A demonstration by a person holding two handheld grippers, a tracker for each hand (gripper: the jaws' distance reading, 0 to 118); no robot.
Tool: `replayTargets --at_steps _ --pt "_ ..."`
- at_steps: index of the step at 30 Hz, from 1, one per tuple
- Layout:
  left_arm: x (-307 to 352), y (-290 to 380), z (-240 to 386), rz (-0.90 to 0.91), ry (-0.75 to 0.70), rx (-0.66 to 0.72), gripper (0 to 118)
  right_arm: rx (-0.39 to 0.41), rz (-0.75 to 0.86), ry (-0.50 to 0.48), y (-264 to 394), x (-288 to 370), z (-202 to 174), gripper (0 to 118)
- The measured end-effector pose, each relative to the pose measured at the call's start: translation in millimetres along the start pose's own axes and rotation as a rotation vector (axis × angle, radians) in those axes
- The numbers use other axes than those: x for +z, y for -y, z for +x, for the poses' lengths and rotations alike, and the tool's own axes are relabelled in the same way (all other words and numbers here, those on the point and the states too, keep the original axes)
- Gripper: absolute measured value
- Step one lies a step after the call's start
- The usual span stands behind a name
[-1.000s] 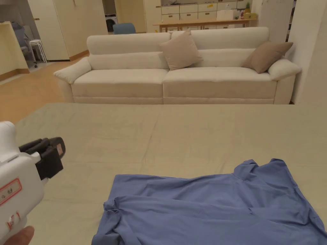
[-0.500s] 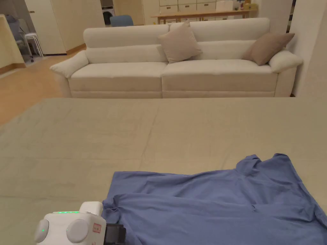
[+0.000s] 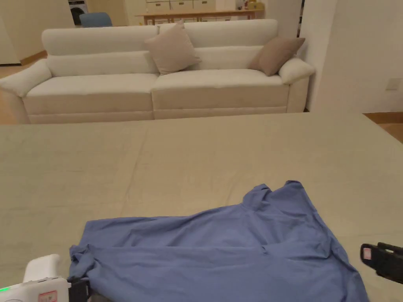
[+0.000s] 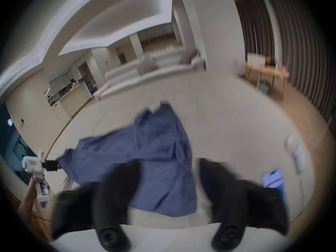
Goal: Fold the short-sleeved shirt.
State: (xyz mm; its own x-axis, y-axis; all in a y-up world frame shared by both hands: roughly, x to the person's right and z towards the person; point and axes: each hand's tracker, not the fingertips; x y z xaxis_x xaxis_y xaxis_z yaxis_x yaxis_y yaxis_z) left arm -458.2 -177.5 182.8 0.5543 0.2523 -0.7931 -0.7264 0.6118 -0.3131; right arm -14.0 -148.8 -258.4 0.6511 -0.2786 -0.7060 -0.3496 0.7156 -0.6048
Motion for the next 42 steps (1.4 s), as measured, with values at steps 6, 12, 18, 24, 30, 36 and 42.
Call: replayTargets --at_steps 6,12,18,24,30,36,42 --pt "11 -30 -2 0.076 -0.012 -0.042 7 -0.082 -0.252 0.011 48 -71 38 114" --pt "5 -22 9 0.070 -0.002 -0.013 7 -0.060 -0.243 -0.009 73 -66 3 56" --pt "-1 -14 -1 0.035 0.007 0.028 7 0.023 -0.242 -0.022 65 -68 -21 12" --pt "42 -24 -12 0.061 0.004 0.019 7 -0.031 -0.098 -0.089 9 12 -24 11" --pt "102 6 -23 0.052 0.014 -0.014 7 -0.067 -0.082 -0.136 4 106 -20 11" --pt "88 78 -50 -0.247 -0.005 0.017 7 -0.023 -0.420 -0.062 82 86 1 11" --pt "55 117 -54 -0.328 -0.077 -0.022 24 0.020 -0.555 0.018 132 50 7 83"
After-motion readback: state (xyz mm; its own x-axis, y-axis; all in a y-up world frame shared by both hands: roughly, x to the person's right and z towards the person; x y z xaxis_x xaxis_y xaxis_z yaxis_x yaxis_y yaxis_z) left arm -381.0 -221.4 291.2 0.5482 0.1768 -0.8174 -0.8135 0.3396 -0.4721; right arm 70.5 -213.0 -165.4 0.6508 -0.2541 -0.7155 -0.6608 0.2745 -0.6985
